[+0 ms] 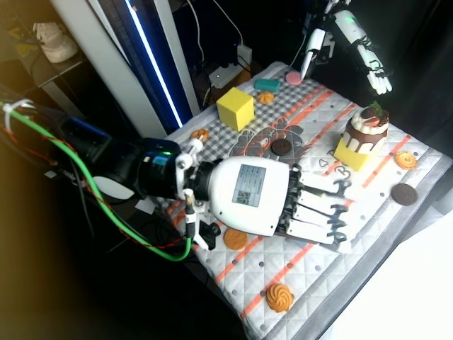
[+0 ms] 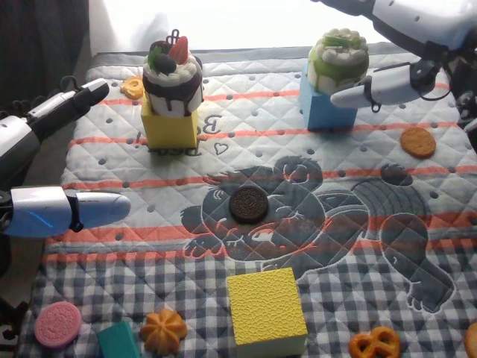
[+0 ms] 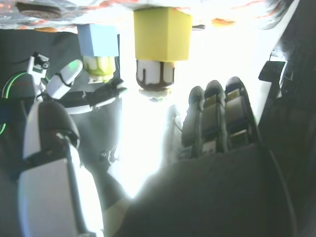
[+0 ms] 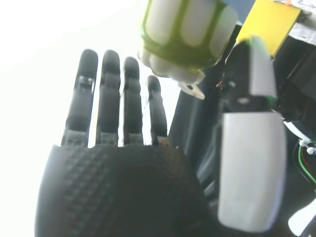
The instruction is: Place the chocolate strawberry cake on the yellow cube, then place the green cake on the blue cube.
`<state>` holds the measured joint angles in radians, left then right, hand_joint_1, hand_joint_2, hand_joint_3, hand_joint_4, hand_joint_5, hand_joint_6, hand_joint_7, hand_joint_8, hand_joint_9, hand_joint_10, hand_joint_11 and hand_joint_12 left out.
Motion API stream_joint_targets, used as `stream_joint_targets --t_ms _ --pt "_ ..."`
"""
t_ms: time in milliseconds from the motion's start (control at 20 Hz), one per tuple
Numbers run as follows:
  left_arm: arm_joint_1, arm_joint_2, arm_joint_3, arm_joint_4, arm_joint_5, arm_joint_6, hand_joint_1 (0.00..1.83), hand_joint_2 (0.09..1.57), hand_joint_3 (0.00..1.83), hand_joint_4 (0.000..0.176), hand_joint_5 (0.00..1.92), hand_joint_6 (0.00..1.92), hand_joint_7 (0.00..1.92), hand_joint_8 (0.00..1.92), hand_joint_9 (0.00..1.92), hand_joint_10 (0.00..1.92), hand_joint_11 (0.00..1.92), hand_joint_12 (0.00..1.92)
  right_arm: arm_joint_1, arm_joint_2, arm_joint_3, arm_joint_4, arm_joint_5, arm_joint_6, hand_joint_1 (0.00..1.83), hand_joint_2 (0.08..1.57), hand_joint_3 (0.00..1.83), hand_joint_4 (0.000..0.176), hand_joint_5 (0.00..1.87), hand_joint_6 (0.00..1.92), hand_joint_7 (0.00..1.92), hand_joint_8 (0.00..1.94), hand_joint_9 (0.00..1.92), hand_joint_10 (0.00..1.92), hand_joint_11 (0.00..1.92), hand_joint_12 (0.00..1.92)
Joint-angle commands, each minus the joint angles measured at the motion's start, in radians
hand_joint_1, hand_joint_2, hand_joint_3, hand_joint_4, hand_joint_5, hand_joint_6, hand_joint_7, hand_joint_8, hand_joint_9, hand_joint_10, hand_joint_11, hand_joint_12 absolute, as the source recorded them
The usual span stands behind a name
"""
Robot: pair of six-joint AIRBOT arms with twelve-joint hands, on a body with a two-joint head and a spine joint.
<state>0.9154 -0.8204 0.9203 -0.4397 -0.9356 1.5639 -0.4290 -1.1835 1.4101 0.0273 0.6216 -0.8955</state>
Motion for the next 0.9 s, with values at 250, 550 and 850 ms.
stream_joint_targets --t_ms 250,550,850 --pt "0.046 0.026 -0.005 0.044 -0.184 -0.144 0.74 0.84 0.00 0.176 0.06 0.00 0.11 0.00 0.10 0.01 0.00 0.00 -0.149 0.196 -0.168 0.067 0.383 -0.032 0.61 0.78 0.00 0.176 0.00 0.00 0.00 0.00 0.00 0.00 0.00 0.00" --pt "0.156 0.080 -0.017 0.081 -0.406 -0.385 0.78 0.85 0.00 0.173 0.06 0.00 0.07 0.00 0.06 0.00 0.08 0.05 -0.613 0.393 -0.391 0.287 0.824 0.017 0.71 0.77 0.00 0.176 0.00 0.00 0.00 0.00 0.00 0.00 0.00 0.00" --pt "0.280 0.097 -0.029 0.086 -0.707 -0.574 0.74 0.83 0.00 0.175 0.00 0.00 0.00 0.00 0.00 0.00 0.00 0.00 -0.990 0.470 -0.480 0.486 1.141 0.176 0.74 0.83 0.02 0.176 0.00 0.00 0.00 0.00 0.00 0.00 0.00 0.00"
